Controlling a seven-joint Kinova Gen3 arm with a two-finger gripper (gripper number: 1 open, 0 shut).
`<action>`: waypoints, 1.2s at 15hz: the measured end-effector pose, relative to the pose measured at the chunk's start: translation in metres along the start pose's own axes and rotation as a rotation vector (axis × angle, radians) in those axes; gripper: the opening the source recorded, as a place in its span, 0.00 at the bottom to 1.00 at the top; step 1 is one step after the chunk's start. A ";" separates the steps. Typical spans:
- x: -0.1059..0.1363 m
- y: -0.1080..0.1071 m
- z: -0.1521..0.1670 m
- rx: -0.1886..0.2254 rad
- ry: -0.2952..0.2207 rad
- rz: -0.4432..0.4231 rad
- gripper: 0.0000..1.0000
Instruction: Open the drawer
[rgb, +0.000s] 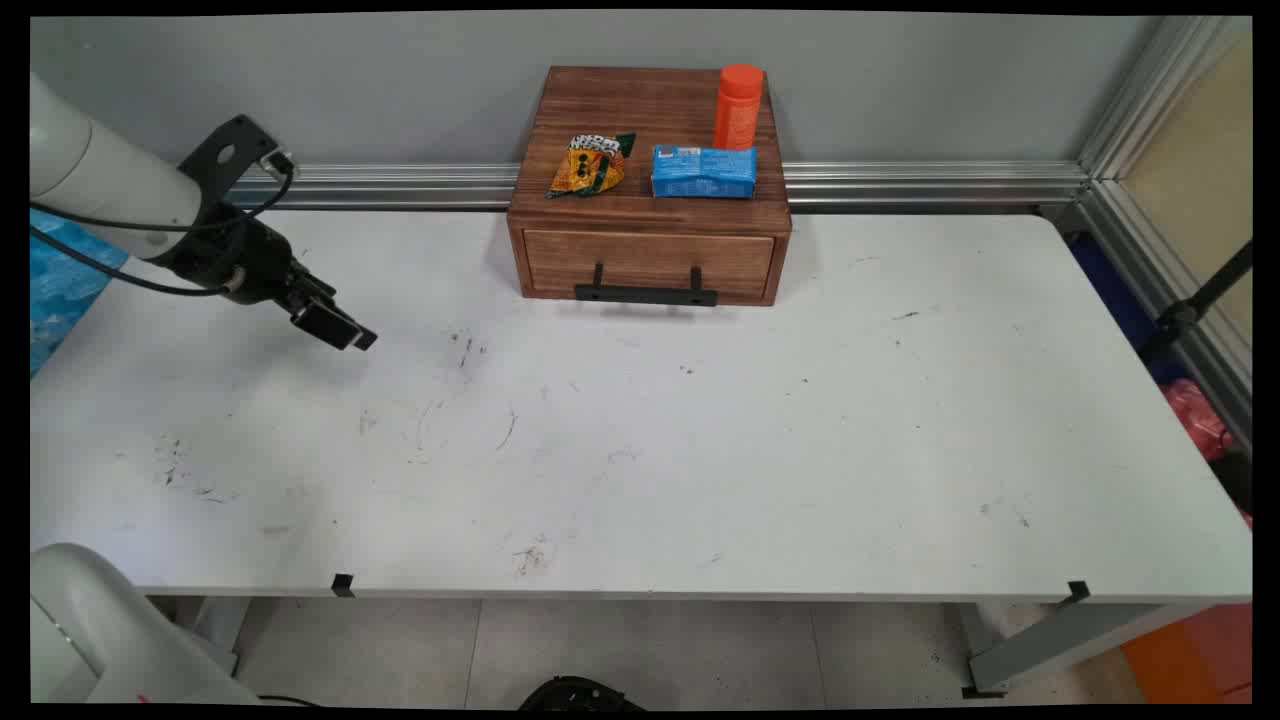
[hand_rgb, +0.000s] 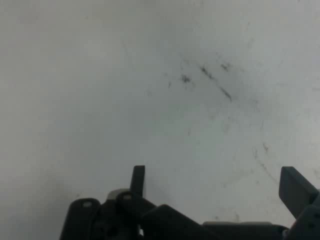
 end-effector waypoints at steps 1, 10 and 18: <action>0.002 0.000 0.000 -0.002 0.003 0.001 1.00; 0.069 0.020 0.007 -0.055 0.096 0.023 1.00; 0.149 0.061 0.024 -0.145 0.158 0.055 1.00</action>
